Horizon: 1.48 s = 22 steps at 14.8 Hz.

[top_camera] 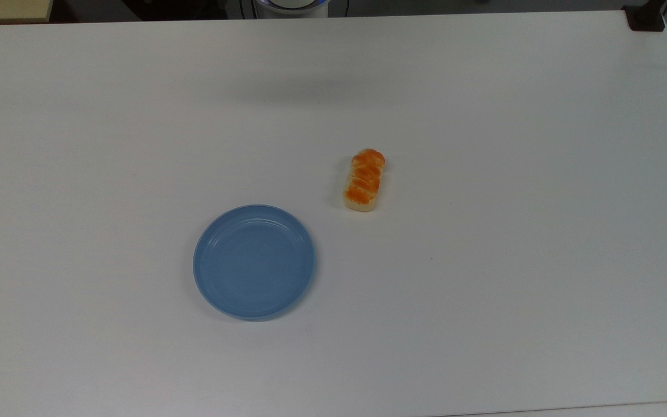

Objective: Put the bread on a plate

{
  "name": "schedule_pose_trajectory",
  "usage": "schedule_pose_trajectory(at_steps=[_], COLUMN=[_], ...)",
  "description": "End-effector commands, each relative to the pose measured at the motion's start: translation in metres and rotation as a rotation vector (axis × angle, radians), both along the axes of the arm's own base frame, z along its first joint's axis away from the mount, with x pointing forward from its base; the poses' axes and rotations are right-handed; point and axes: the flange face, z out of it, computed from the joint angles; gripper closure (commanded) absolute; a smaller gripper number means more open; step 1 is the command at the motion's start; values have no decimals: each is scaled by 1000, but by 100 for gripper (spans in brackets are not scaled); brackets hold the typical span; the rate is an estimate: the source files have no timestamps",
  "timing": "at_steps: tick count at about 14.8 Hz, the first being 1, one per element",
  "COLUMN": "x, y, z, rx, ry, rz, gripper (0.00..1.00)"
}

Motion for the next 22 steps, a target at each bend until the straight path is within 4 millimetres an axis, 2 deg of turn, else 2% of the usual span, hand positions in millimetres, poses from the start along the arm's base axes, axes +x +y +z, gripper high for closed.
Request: schedule_pose_trajectory(at_steps=[1, 12, 22], x=[2, 1, 1], y=[3, 3, 10], z=[1, 5, -9], rx=[12, 3, 8], ry=[-45, -44, 0], rz=[23, 43, 59], gripper=[0, 0, 0])
